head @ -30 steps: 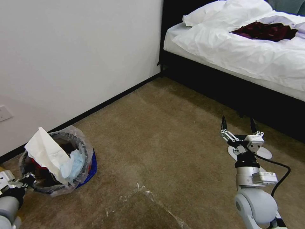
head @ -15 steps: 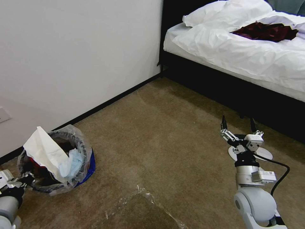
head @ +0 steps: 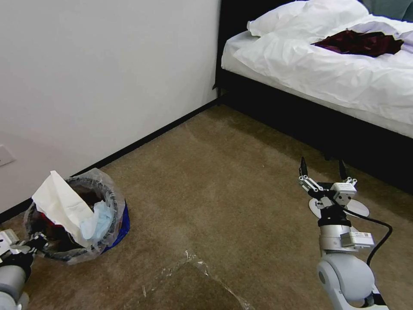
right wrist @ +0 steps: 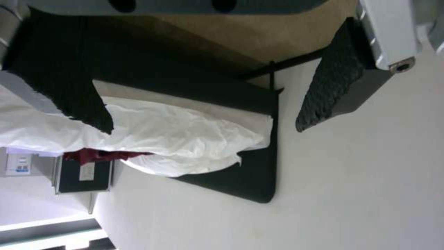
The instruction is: Pick up the trash bin and place the garbage on the floor into it.
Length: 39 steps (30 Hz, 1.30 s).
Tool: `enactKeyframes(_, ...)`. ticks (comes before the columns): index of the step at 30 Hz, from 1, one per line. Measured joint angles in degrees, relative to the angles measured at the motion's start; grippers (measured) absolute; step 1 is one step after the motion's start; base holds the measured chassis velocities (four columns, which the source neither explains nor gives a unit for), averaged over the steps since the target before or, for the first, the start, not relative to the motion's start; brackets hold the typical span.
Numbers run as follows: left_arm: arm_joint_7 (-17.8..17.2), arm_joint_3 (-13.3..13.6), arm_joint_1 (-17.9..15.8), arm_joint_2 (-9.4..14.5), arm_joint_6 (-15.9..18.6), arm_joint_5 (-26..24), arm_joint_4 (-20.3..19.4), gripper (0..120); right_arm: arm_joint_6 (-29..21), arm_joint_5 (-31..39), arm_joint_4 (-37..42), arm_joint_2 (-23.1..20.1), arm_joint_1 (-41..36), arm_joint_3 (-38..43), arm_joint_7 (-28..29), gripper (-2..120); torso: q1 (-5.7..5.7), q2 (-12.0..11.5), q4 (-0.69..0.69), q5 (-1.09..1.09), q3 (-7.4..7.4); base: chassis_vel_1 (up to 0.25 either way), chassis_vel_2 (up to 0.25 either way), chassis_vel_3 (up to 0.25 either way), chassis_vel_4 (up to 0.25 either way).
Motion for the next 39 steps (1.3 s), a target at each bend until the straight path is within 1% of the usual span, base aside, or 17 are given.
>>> enactKeyframes(7, 0.2, 0.3, -0.2, -0.2, 0.0, 0.4, 0.1, 0, 0.0, 0.0, 0.0, 0.0, 0.0, 0.2, 0.0, 100, 0.0, 0.0, 0.0, 0.0, 0.0, 0.0, 0.0, 0.0, 0.0)
enactKeyframes(13, 0.2, 0.4, -0.7, 0.3, 0.2, 0.1, 0.1, 0, 0.0, 0.1, 0.0, -0.1, 0.0, 0.4, 0.0, 100, 0.0, 0.0, 0.0, 0.0, 0.0, 0.0, 0.0, 0.0, 0.0)
enactKeyframes(23, 0.6, 0.1, -0.4, 0.2, 0.3, 0.1, 0.1, 0, -0.1, 0.1, -0.2, 0.0, 0.0, 0.5, -0.2, 100, 0.0, 0.0, 0.0, 0.0, 0.0, 0.0, 0.0, 0.0, 0.0)
enactKeyframes(25, 0.6, 0.4, -0.6, -0.2, 0.3, 0.3, -0.1, 0, 0.0, 0.1, -0.4, 0.0, 0.0, 1.1, -0.4, 100, 0.0, 0.0, 0.0, 0.0, 0.0, 0.0, 0.0, 0.0, 0.0)
enactKeyframes(39, 0.7, 0.5, -0.6, 0.0, 0.3, 0.3, -0.4, 0, 0.0, -0.2, -0.4, 0.3, 0.0, 1.8, -0.9, 100, 0.0, 0.0, 0.0, 0.0, 0.0, 0.0, 0.0, 0.0, 0.0)
